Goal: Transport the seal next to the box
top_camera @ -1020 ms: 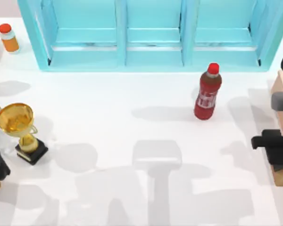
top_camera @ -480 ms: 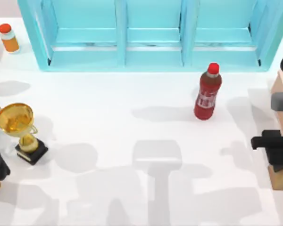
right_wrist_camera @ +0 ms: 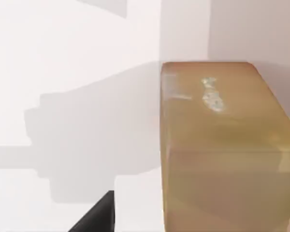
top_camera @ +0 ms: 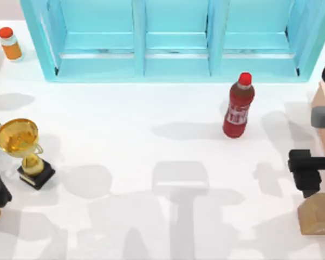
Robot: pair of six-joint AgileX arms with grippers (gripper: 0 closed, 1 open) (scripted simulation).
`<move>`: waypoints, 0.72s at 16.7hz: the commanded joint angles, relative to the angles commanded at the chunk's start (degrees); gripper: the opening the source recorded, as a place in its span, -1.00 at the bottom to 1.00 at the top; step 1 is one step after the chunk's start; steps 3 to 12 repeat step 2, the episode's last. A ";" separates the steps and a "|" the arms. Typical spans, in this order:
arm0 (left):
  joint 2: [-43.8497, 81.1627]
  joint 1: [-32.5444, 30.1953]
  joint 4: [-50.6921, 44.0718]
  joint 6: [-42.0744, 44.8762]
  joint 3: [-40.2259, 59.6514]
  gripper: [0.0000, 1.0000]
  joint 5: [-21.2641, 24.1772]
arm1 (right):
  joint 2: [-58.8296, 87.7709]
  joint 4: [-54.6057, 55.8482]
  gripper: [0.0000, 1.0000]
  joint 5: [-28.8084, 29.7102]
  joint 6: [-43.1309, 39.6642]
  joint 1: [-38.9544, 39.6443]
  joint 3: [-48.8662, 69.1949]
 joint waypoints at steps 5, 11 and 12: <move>0.00 0.00 0.00 0.00 0.00 1.00 0.00 | 0.00 0.00 1.00 0.00 0.00 0.00 0.00; 0.00 0.00 0.00 0.00 0.00 1.00 0.00 | 0.00 0.00 1.00 0.00 0.00 0.00 0.00; 0.00 0.00 0.00 0.00 0.00 1.00 0.00 | 0.00 0.00 1.00 0.00 0.00 0.00 0.00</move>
